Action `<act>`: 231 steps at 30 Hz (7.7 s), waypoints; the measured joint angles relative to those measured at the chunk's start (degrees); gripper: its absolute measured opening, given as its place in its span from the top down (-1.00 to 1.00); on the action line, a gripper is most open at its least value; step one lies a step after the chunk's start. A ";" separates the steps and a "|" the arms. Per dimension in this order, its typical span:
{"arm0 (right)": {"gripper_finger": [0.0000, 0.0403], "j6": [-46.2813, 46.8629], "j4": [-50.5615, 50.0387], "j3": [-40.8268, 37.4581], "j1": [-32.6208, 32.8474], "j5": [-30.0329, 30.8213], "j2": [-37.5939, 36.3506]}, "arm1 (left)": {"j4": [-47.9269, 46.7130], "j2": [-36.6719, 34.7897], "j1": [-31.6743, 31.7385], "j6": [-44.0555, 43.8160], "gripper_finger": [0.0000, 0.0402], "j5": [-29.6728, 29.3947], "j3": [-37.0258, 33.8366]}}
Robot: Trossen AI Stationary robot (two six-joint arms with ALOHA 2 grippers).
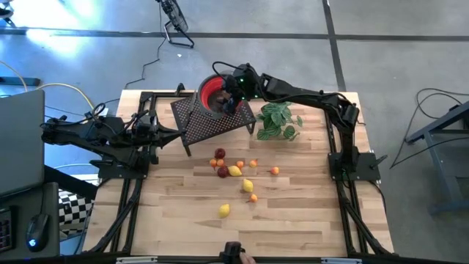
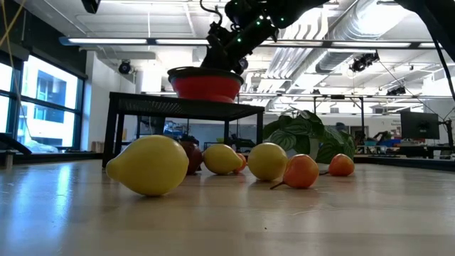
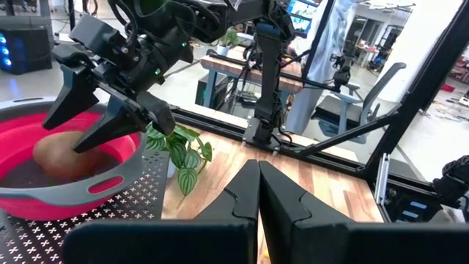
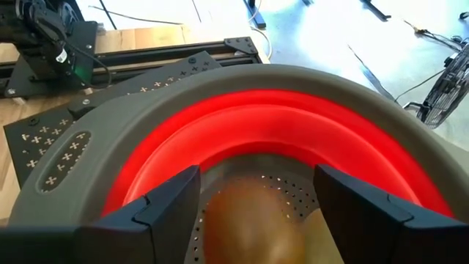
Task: Pick & Place Fruit
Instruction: Put the green kiwi into the red basket on the shelf, then put the bottom red pomegranate into the red basket on the shelf
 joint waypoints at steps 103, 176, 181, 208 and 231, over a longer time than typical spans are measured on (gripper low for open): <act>0.75 23.66 3.77 -49.14 -8.39 -5.43 -62.12 | 12.01 20.60 -0.02 -4.70 1.00 -3.26 0.00; 0.75 15.07 2.54 -49.12 -8.37 10.65 -61.94 | -26.51 49.07 -12.37 -47.62 1.00 -4.50 18.18; 0.75 15.07 2.33 -49.12 -8.35 10.44 -61.94 | -26.93 49.36 -10.89 -48.31 0.97 -2.28 18.18; 0.75 5.37 -2.14 -49.12 -9.53 11.97 -61.70 | -6.27 62.52 -1.88 -35.95 -0.06 4.05 18.08; 0.75 5.37 -2.48 -49.12 -9.51 11.86 -61.68 | -5.23 69.82 -1.86 -35.98 -0.06 3.64 18.25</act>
